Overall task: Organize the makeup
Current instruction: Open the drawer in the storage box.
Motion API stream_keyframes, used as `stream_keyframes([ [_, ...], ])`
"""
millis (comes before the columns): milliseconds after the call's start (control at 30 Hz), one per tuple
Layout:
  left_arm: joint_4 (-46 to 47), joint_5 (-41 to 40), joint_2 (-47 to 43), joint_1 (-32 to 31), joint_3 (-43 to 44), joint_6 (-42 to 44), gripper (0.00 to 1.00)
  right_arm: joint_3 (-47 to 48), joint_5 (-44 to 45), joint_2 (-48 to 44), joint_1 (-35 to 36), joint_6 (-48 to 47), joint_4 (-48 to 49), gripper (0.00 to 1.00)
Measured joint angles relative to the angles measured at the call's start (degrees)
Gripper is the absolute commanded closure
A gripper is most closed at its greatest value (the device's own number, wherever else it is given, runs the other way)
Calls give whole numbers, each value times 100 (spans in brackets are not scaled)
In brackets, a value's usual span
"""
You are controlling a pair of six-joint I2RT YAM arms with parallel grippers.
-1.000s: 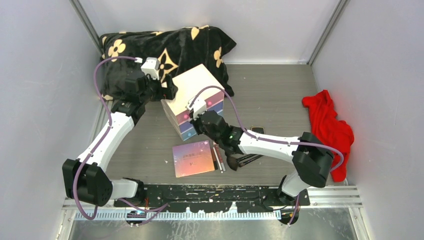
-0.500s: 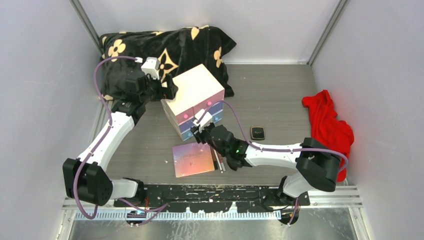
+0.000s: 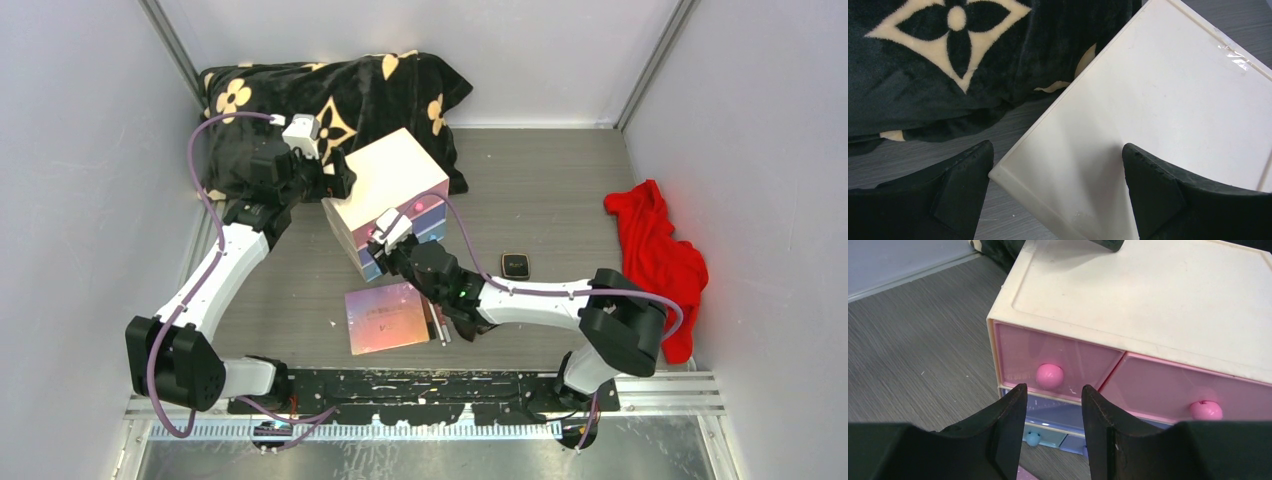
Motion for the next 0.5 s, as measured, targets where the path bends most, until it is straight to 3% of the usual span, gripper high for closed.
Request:
stream_keyframes([
  [500,2,0,0,0,0,0,2,109,120,247,0,-50,96,51],
])
